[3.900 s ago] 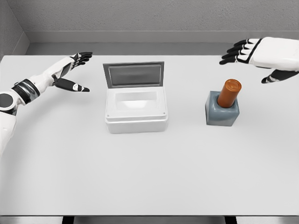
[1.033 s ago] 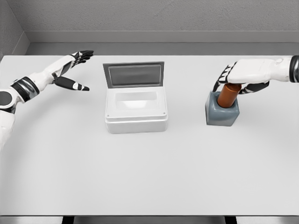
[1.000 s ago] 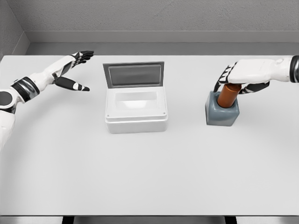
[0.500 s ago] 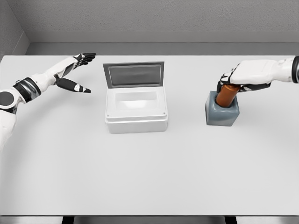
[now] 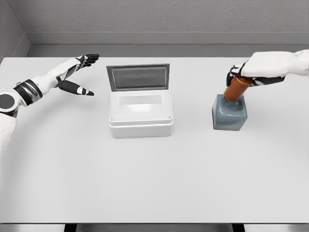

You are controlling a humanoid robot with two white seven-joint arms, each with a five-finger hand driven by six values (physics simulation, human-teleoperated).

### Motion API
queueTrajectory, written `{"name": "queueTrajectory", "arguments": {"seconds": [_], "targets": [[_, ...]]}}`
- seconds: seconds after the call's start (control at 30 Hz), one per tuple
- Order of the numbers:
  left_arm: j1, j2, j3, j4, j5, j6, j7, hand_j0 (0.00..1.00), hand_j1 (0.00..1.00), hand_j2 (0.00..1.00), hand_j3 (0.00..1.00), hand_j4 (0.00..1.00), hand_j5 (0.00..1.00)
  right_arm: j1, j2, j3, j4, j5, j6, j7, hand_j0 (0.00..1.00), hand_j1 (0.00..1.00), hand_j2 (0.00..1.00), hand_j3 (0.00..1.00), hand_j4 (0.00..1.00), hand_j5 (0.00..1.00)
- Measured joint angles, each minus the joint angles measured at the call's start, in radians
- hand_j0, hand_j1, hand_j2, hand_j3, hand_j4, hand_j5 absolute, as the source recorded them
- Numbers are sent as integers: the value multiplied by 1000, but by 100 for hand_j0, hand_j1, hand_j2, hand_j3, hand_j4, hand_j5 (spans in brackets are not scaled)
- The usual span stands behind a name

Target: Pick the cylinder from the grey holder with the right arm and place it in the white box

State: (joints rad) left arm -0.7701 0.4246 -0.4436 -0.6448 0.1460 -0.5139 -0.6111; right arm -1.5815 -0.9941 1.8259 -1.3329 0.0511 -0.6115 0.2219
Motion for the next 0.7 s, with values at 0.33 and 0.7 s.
{"name": "queueTrajectory", "arguments": {"seconds": [0.33, 0.7], "targets": [[0, 1, 0, 0, 0, 0, 0, 100, 100, 100, 100, 100, 100, 0, 40, -31, -23, -40, 0, 0, 34, 34, 34, 34, 34, 34], [0, 2, 0, -1, 2, 0, 0, 100, 100, 100, 100, 100, 100, 2, 116, -41, -25, -74, 0, -2, 34, 34, 34, 34, 34, 34]]}}
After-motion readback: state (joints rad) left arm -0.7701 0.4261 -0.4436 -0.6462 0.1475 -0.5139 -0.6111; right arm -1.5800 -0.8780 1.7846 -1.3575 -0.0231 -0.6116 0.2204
